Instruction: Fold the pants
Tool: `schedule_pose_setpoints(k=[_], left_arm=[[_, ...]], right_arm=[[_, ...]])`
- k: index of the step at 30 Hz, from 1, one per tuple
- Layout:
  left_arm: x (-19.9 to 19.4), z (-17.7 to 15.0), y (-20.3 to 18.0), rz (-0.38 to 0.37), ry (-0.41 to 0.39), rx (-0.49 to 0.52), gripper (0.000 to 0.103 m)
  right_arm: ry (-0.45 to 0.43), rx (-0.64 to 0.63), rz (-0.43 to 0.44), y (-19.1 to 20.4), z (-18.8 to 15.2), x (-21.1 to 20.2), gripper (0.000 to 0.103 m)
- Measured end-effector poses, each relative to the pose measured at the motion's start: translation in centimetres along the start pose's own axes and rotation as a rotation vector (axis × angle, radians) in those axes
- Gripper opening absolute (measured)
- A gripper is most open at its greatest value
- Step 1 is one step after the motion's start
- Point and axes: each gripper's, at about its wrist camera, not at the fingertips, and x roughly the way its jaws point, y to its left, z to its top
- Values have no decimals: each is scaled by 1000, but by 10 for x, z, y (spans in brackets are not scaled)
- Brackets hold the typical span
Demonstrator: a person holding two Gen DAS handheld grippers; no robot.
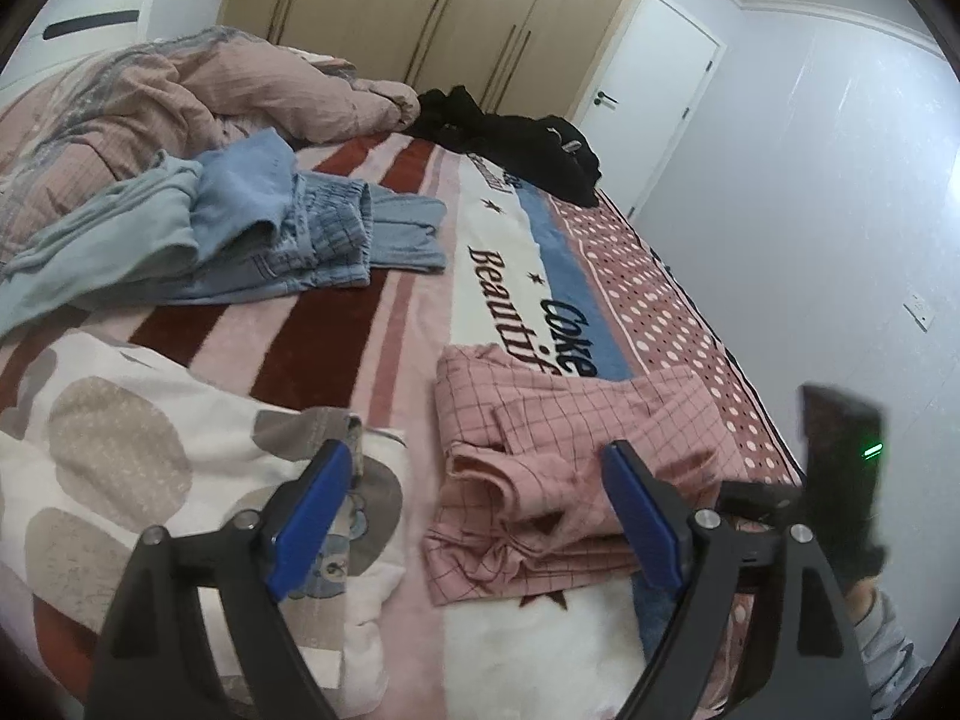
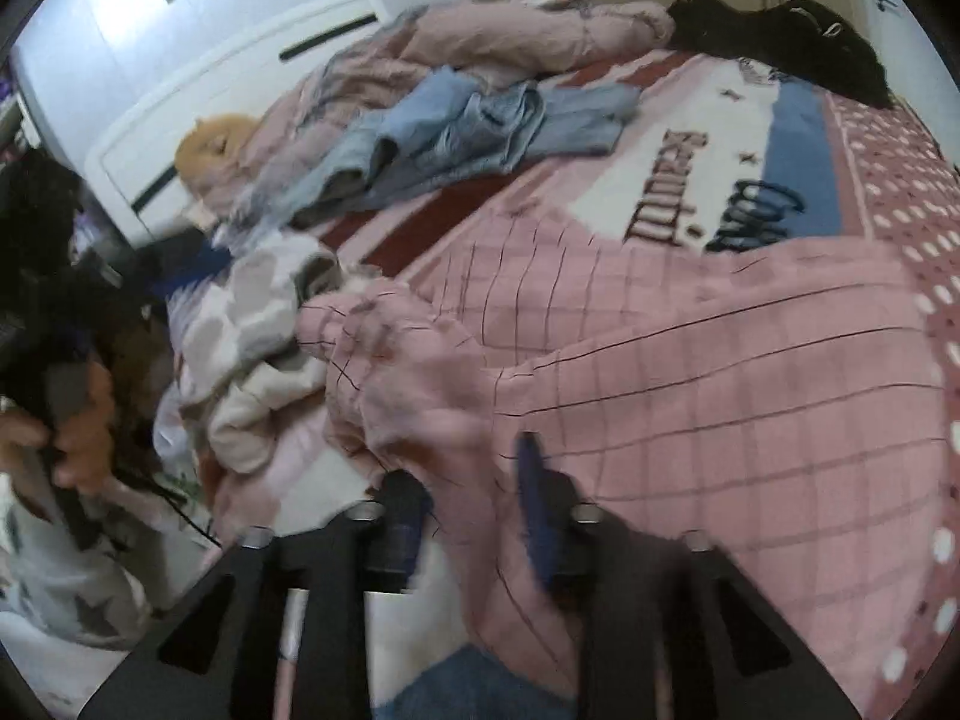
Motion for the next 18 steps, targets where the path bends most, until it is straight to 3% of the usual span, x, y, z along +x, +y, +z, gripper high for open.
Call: schedule_pose_setpoints(k=[1, 2, 5, 7, 11, 15, 18], left_arm=[[3, 0, -1, -13, 9, 1, 83], [6, 0, -4, -26, 19, 3, 84], [15, -1, -9, -63, 49, 6, 85], [25, -3, -13, -91, 78, -5, 85], [50, -12, -18, -98, 158, -35, 85], [70, -21, -23, -75, 212, -32, 85], [77, -24, -27, -88, 200, -36, 83]], right_arm=[[-25, -6, 5, -3, 4, -9, 55], [-65, -12, 7, -4, 6, -27, 61], [-133, 1, -54, -11, 15, -62, 62], [-164, 0, -157, -23, 18, -77, 65], [-109, 31, -304, -56, 9, -69, 65], [-76, 106, -267, -78, -10, -60, 65], [-90, 99, -270, -81, -13, -56, 66]])
